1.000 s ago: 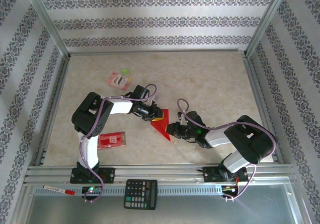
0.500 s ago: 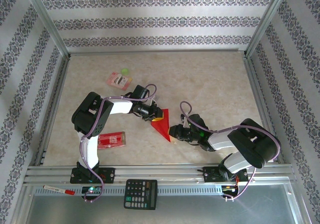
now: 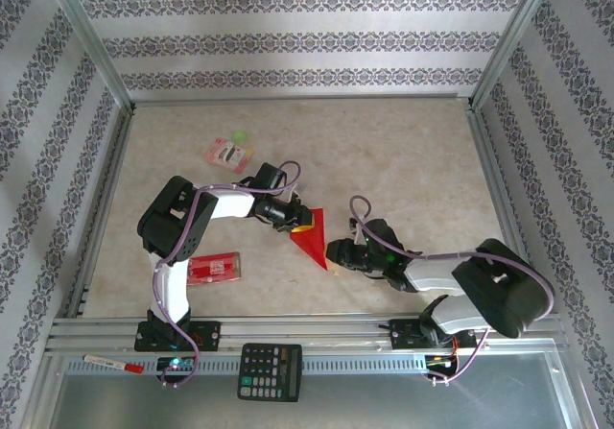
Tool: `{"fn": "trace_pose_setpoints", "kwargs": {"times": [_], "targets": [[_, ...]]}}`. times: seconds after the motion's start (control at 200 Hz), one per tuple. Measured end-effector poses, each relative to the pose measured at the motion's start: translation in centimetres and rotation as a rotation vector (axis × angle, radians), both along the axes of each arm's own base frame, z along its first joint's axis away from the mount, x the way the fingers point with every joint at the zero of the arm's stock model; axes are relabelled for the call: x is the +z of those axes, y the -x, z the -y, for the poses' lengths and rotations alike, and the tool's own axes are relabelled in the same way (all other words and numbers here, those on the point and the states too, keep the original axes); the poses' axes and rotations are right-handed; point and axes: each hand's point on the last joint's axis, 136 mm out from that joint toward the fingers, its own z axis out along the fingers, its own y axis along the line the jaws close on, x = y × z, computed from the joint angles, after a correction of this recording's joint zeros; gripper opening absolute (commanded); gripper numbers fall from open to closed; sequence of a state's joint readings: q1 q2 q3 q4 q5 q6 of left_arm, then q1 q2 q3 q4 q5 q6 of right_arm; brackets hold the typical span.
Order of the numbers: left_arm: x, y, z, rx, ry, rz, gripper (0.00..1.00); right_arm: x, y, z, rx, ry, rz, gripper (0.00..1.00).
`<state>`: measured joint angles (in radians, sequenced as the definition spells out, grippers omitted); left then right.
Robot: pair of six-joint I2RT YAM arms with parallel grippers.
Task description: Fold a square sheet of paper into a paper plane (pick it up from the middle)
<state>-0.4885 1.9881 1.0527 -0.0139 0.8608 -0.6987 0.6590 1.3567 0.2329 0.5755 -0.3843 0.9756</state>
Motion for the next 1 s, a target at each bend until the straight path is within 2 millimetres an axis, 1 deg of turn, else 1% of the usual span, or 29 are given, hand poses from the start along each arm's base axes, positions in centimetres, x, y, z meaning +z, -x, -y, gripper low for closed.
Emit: {"fn": "trace_pose_setpoints", "kwargs": {"times": [0.095, 0.175, 0.295, 0.415, 0.505, 0.63, 0.744, 0.999], "targets": [[0.0, 0.0, 0.0, -0.001, 0.000, 0.002, 0.20, 0.9, 0.1, 0.2, 0.012, 0.014, 0.033, 0.24], [0.0, 0.0, 0.0, -0.002, 0.000, 0.002, 0.20, 1.7, 0.0, 0.1, 0.027, 0.030, 0.057, 0.21], [0.0, 0.0, 0.0, -0.002, 0.000, 0.002, 0.20, 2.9, -0.5, -0.8, 0.058, 0.044, 0.090, 0.18], [0.0, 0.0, 0.0, -0.002, 0.000, 0.003, 0.20, 3.7, -1.2, -2.2, 0.095, 0.053, 0.108, 0.15], [0.0, 0.0, 0.0, -0.002, 0.001, 0.002, 0.20, 3.3, -1.4, -2.7, 0.112, 0.068, 0.101, 0.14], [0.0, 0.0, 0.0, -0.003, 0.001, 0.002, 0.20, 1.9, -1.2, -2.5, 0.118, 0.100, 0.066, 0.13], [0.0, 0.0, 0.0, -0.003, 0.002, 0.002, 0.20, 1.1, -0.9, -2.5, 0.127, 0.120, 0.048, 0.12], [0.1, 0.0, 0.0, -0.004, 0.003, 0.002, 0.21, 0.7, -0.3, -2.8, 0.144, 0.129, 0.042, 0.11]]}}
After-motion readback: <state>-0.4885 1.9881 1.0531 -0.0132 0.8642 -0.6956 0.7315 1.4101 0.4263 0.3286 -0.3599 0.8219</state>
